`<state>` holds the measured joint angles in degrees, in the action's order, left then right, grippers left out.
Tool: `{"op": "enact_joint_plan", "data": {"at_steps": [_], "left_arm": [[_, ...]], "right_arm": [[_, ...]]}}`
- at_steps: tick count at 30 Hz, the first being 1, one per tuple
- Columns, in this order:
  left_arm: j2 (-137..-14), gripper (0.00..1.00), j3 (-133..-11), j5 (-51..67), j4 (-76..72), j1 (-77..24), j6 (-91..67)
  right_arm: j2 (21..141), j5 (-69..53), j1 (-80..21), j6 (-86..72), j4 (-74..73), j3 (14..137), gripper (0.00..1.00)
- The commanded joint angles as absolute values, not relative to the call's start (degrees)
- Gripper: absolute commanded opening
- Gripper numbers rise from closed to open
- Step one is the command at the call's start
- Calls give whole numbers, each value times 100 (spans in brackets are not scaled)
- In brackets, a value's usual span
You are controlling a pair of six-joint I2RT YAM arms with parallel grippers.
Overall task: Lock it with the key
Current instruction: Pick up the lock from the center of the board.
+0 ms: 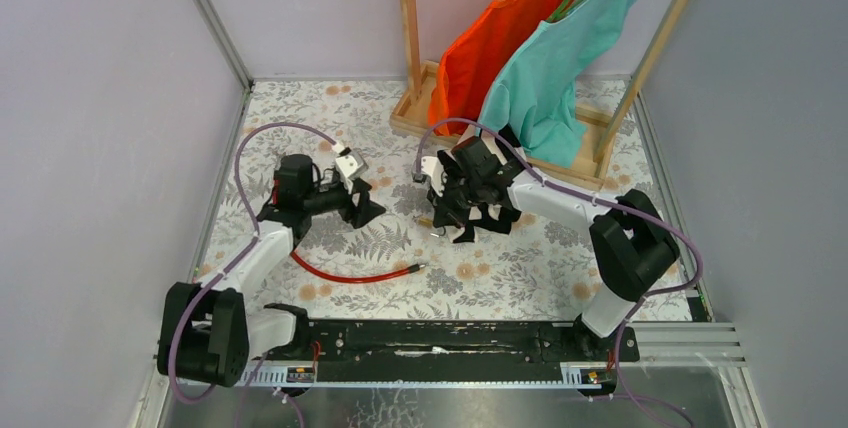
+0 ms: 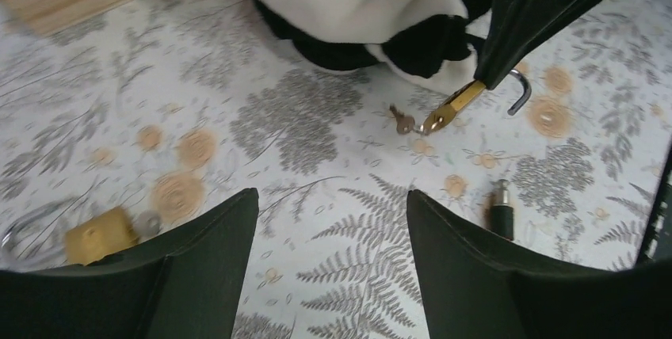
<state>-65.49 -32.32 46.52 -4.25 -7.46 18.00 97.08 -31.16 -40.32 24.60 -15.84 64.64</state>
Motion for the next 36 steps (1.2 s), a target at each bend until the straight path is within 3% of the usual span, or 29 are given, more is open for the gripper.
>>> {"op": "enact_joint_plan", "data": {"at_steps": [1, 12, 18, 25, 36], "left_arm": [[-6917, 75, -3651, 5433, -570, -1058, 2248], [-7700, 80, -4140, 6531, -341, -1906, 2703], [-7924, 76, -4188, 6532, -343, -2204, 2676], [-8018, 58, -4159, 6553, -319, -2338, 2662], [-8331, 0, -4622, 6583, 511, -2440, 2929]], "right_arm": [[9279, -4011, -4047, 2746, -1869, 6732, 0], [8883, -4669, -4017, 2926, -2275, 6983, 0], [8777, -4737, -4017, 2943, -2294, 7003, 0], [8776, -4750, -4017, 2962, -2303, 6998, 0], [8758, -4492, -3996, 2855, -2198, 6989, 0]]}}
